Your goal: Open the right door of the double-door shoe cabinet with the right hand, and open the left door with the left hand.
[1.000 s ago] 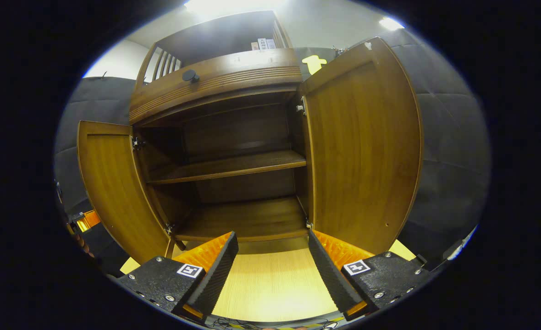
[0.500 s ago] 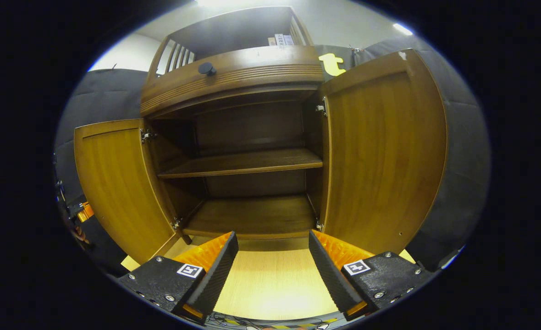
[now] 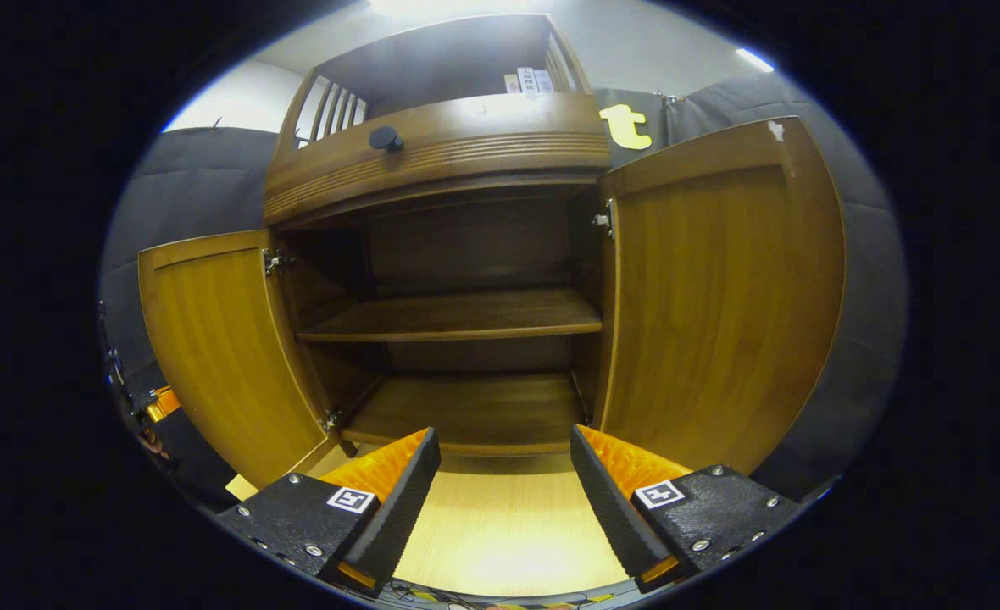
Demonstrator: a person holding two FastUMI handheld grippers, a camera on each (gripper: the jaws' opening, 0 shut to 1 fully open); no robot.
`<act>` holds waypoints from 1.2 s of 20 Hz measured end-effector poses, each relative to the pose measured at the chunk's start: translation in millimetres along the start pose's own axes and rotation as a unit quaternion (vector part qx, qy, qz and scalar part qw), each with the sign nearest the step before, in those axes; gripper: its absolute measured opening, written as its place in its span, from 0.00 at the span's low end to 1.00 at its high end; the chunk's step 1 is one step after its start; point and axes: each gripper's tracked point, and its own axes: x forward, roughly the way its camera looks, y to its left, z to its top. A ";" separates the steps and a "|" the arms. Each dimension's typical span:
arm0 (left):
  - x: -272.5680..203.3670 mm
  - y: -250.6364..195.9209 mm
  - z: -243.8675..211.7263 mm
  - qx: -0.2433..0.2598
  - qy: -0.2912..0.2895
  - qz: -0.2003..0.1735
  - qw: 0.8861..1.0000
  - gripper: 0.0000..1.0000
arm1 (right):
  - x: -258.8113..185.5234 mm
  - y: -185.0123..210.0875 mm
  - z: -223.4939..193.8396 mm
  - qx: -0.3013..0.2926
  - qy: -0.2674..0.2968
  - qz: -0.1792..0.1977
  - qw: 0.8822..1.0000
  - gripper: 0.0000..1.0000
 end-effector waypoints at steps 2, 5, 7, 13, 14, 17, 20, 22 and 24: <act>-13.5 6.2 3.2 0.004 0.004 0.030 1.000 0.07 | -6.3 -10.5 8.1 -0.008 -0.016 0.005 1.000 0.92; -34.8 8.0 20.6 -0.010 0.000 0.072 0.997 0.08 | -27.5 -28.1 15.8 -0.021 -0.036 0.009 0.999 0.92; -50.5 5.2 35.6 -0.020 -0.020 0.096 0.995 0.07 | -43.9 -39.3 13.6 -0.028 -0.038 0.016 0.999 0.92; -73.9 -18.1 82.9 -0.022 -0.088 0.122 0.988 0.02 | -82.3 -71.4 33.4 -0.040 -0.070 0.031 0.996 0.95; -75.5 -23.8 90.3 -0.024 -0.095 0.114 0.989 0.02 | -86.9 -78.1 41.3 -0.043 -0.080 0.030 0.995 0.92; -77.1 -39.2 93.9 -0.011 -0.099 0.105 0.989 0.30 | -100.1 -95.3 60.1 -0.048 -0.106 0.023 0.993 0.95; -85.1 -44.2 99.1 0.017 -0.092 0.120 0.988 0.83 | -112.5 -99.6 68.3 -0.032 -0.125 0.025 0.991 0.92; -79.5 -58.1 92.6 0.010 -0.093 0.121 0.988 1.00 | -118.7 -100.1 64.5 -0.021 -0.131 0.026 0.991 0.92; -71.3 -79.7 93.9 -0.010 -0.094 0.109 0.990 1.00 | -124.3 -98.2 58.8 -0.018 -0.131 0.029 0.991 0.95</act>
